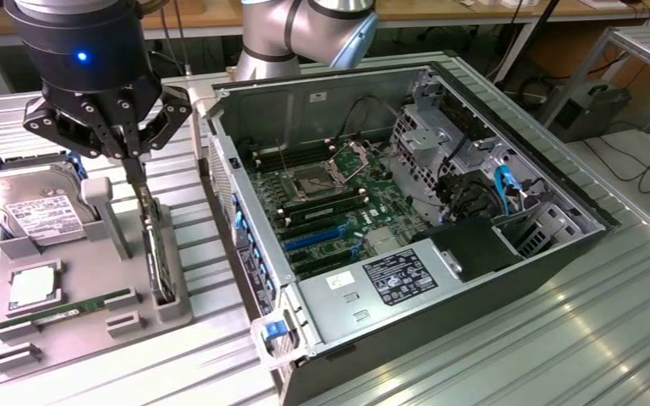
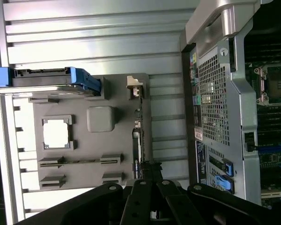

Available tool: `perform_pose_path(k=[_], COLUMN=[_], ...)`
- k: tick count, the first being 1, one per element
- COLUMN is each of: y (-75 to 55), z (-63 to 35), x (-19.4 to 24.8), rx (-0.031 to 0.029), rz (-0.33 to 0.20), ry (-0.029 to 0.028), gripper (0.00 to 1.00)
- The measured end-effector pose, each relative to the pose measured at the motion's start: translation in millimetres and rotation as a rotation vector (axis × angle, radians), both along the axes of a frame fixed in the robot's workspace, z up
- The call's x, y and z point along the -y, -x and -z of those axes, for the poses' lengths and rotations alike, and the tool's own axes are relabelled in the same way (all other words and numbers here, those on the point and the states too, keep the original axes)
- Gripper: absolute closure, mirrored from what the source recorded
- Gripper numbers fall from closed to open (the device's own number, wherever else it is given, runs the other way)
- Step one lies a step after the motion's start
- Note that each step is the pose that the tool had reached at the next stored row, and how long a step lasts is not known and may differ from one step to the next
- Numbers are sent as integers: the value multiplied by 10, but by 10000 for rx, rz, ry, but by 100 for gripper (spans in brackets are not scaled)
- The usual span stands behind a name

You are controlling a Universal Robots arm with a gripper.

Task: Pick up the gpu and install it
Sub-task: 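Pick up the gpu and move the gpu toward the slot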

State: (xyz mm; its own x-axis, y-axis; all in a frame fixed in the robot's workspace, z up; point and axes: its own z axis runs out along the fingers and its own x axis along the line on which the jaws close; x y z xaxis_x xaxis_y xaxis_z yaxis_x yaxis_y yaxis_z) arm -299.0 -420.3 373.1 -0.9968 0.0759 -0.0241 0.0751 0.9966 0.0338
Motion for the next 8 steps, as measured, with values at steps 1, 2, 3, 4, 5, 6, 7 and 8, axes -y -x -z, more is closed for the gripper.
perform_pose_path(k=[1, 2, 3, 4, 5, 6, 7, 8], y=[0, 0, 0, 0, 0, 0, 0, 0], z=[0, 0, 1, 1, 1, 1, 1, 1], x=[0, 0, 0, 0, 0, 0, 0, 0], rx=[-3, -4, -5, -7, -8, -9, -10, -11], rz=[1, 0, 0, 0, 0, 0, 0, 0], ry=[0, 0, 0, 0, 0, 0, -1, -1], gripper=[89, 89, 89, 89, 89, 83, 76, 76])
